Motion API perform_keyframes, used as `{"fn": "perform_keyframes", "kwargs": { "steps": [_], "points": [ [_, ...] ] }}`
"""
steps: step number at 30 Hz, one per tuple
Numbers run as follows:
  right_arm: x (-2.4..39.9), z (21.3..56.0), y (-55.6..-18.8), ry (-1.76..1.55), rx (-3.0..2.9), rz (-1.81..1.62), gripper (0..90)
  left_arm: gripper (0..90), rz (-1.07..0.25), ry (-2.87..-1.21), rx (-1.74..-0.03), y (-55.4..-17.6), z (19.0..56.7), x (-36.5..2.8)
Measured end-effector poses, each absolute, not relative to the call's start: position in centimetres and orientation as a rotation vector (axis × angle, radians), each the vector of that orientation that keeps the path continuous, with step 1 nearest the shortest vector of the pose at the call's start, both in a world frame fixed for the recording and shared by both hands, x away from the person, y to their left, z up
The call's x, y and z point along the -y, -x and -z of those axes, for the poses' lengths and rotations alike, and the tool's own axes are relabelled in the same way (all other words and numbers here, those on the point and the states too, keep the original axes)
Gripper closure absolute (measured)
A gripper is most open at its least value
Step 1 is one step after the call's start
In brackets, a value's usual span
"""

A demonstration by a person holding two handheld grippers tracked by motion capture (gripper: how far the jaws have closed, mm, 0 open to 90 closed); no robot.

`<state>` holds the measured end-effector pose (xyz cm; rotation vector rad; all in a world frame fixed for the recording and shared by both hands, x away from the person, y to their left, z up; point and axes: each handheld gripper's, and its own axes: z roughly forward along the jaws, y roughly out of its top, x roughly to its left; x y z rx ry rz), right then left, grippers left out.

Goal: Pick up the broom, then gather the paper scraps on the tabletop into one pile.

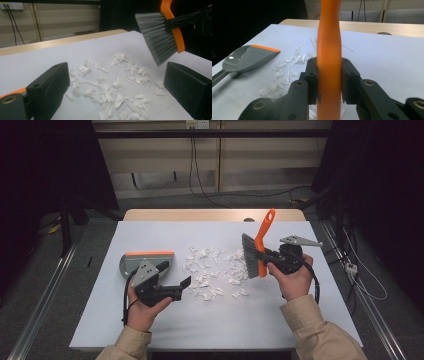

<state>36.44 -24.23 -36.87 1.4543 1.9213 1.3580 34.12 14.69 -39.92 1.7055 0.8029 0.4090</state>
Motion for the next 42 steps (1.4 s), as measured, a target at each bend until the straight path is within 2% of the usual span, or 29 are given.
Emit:
{"fn": "perform_keyframes", "kwargs": {
  "steps": [20,31,42],
  "points": [
    [26.3,37.8,-38.5,-1.476,-1.935,-1.180,71.4,4.1,-0.420,-1.667,-0.856,-33.2,40.8,-20.7],
    [28.1,37.9,-40.6,-1.482,-1.941,-1.046,71.4,4.2,-0.439,-1.674,-0.874,-32.9,41.4,-22.5],
    [26.4,40.3,-44.3,-1.502,-1.987,-0.930,71.3,4.5,-0.444,-1.667,-0.903,-32.6,42.1,-23.5]
  ]
}}
